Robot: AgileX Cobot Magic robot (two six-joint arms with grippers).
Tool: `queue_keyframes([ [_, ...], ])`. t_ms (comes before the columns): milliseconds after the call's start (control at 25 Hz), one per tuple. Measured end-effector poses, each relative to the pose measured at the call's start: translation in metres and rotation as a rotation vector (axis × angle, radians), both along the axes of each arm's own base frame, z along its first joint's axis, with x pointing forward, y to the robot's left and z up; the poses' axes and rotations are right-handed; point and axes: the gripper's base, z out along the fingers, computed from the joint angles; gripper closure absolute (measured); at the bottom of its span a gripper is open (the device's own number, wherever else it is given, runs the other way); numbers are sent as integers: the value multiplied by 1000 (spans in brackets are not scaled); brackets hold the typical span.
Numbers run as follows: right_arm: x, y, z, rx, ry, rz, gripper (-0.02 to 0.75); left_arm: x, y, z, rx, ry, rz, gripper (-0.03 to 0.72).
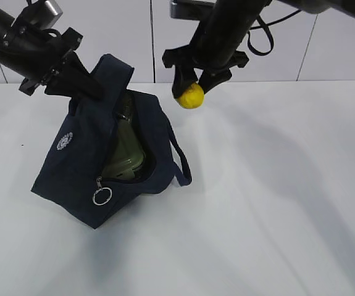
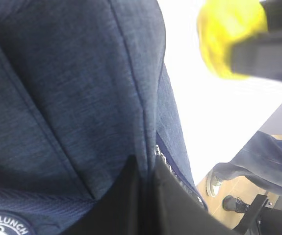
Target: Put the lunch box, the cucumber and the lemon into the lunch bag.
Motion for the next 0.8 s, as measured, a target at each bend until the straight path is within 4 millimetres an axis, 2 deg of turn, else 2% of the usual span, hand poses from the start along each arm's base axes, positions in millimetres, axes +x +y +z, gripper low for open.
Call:
queue_keyframes([
  [120, -10, 4, 24, 94, -2, 6, 341, 0, 0, 0, 0, 0, 0, 686],
  [280, -17, 12, 37, 209, 29, 17, 341, 0, 0, 0, 1, 0, 0, 686],
  [400, -21, 19, 38, 267, 59, 35, 341, 0, 0, 0, 1, 0, 0, 686],
  [640, -27, 24, 19, 320, 160, 46, 341, 0, -1, 1, -23, 2, 7, 686],
  [800, -29, 31, 17, 406, 192, 68, 342, 0, -1, 2, -25, 5, 4, 686],
])
